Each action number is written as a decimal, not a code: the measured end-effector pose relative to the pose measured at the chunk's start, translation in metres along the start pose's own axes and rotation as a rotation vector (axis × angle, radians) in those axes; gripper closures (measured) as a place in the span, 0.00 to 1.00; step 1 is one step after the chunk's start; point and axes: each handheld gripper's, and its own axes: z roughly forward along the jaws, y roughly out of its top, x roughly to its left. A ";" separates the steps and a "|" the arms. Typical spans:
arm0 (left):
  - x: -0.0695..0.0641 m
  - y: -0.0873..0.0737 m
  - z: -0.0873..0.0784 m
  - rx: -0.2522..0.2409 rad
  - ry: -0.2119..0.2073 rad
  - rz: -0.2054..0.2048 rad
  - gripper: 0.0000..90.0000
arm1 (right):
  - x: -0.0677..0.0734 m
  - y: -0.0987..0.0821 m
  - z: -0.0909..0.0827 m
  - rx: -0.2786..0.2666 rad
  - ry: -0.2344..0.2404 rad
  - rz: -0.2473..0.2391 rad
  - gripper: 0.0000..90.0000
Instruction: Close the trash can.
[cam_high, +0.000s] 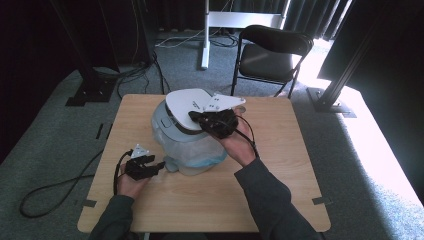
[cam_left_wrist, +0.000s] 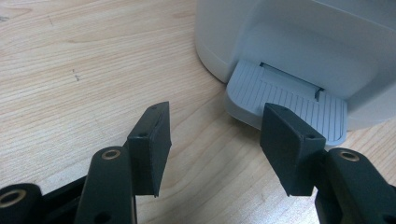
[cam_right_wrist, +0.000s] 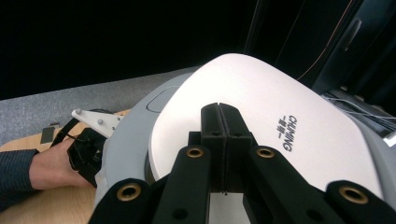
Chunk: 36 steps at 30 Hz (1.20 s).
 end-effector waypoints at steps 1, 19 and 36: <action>0.000 0.000 0.000 0.001 0.000 0.001 0.48 | 0.000 0.000 0.001 0.003 0.002 0.001 1.00; 0.001 0.000 0.000 0.004 -0.001 -0.003 0.48 | -0.007 -0.002 0.018 0.067 0.042 0.035 1.00; 0.000 0.000 0.000 0.004 0.001 -0.004 0.48 | -0.003 0.001 0.022 0.097 0.051 0.048 1.00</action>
